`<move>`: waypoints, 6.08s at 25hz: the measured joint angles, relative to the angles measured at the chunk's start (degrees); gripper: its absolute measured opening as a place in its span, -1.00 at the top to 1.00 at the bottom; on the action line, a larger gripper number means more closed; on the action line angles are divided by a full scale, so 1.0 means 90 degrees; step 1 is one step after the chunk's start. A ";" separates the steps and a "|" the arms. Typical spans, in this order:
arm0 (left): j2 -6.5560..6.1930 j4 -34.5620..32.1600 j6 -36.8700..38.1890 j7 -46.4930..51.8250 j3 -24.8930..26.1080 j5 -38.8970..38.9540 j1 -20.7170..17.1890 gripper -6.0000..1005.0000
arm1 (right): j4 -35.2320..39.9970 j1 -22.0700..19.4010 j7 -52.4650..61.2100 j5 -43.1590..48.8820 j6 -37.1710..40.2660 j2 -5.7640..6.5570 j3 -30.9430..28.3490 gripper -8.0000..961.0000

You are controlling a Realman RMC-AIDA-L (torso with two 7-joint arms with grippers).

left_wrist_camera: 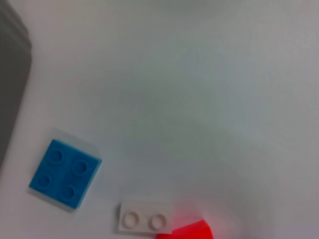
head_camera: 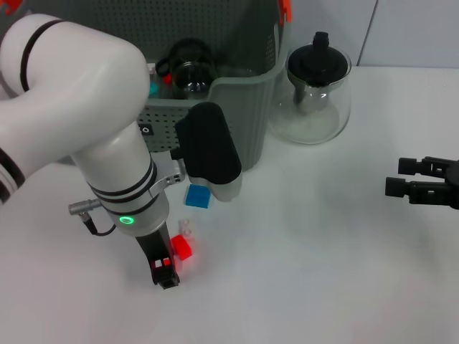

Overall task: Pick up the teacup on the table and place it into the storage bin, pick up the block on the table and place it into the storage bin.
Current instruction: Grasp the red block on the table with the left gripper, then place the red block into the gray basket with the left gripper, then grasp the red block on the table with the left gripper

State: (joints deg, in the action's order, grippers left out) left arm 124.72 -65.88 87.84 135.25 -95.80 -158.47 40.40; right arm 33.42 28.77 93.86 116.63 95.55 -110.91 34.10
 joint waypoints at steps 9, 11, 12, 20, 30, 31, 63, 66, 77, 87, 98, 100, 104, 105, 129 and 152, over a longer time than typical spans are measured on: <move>-0.0001 0.0030 -0.0074 -0.0003 -0.0048 0.0001 -0.0003 0.17 | 0.0002 -0.0004 0.0004 0.0000 -0.0006 0.0000 0.0000 -0.96; -0.0006 0.0054 -0.0096 0.0015 -0.0052 -0.0009 -0.0002 0.19 | 0.0005 -0.0004 0.0005 0.0000 -0.0010 0.0005 0.0000 -0.96; -0.0008 0.0059 -0.0105 0.0023 -0.0052 -0.0021 -0.0001 0.21 | 0.0005 -0.0004 0.0004 0.0000 -0.0013 0.0007 0.0000 -0.96; -0.0004 -0.0118 -0.0032 0.0178 -0.0052 -0.0089 -0.0008 0.62 | 0.0007 -0.0004 0.0000 -0.0007 -0.0020 0.0018 0.0000 -0.96; -0.0008 -0.2293 0.1640 0.0455 0.2329 0.0882 -0.0646 0.62 | 0.0002 -0.0013 0.0003 -0.0015 0.0003 0.0032 0.0001 -0.96; -0.0031 -0.2463 0.1779 0.0384 0.2885 0.1402 -0.0662 0.62 | 0.0000 -0.0013 0.0001 -0.0016 0.0001 0.0030 0.0001 -0.96; -0.0670 0.0649 -0.2861 0.1277 0.4385 0.0131 0.1426 0.18 | 0.0056 0.0055 -0.0155 0.0000 0.0187 -0.0051 0.0069 -0.96; -0.0601 0.0076 -0.2322 0.0914 0.4554 0.0948 0.1156 -0.19 | 0.0057 0.0056 -0.0174 0.0004 0.0238 -0.0033 0.0069 -0.96; -0.0495 -0.0312 0.2062 -0.2511 0.5851 0.5566 -0.0275 -0.43 | 0.0138 0.0095 -0.0401 0.0022 0.0857 0.0084 0.0061 -0.96; -0.0098 0.0143 0.2626 -0.4457 0.6269 0.4890 -0.1371 -0.42 | 0.0342 0.0715 -0.0417 0.0623 0.1418 0.0063 0.0242 -0.96; -0.0114 0.0244 0.2421 -0.4997 0.7888 0.4303 -0.1758 -0.41 | 0.0603 0.2007 -0.0048 0.0864 0.0704 -0.0376 0.1968 -0.96; -0.0120 0.0244 0.2371 -0.5013 0.8030 0.4215 -0.1774 -0.41 | 0.0604 0.2255 -0.0015 0.0877 0.0427 -0.0507 0.2375 -0.96; -0.0126 0.0246 0.2138 -0.4985 0.8102 0.4141 -0.1783 -0.41 | 0.0603 0.2700 0.0038 0.1071 -0.0243 -0.0853 0.2996 -0.96; -0.0125 0.0247 0.2102 -0.4980 0.8101 0.4121 -0.1783 -0.41 | 0.0590 0.2792 0.0065 0.1148 -0.0435 -0.0926 0.3124 -0.96; -0.0148 0.0308 0.1868 -0.4979 0.8113 0.3945 -0.1687 -0.41 | -0.0100 0.3171 0.0280 -0.1270 -0.4233 -0.1101 0.7283 -0.96; -0.0147 0.0318 0.1861 -0.4987 0.8068 0.3949 -0.1666 -0.41 | -0.0519 0.3116 0.1427 -0.1288 -0.5544 -0.1112 0.7304 -0.96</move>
State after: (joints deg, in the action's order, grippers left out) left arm 123.40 -63.01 104.58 90.37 -23.19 -122.93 25.40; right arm 28.75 56.82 106.71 105.04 45.65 -120.92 99.83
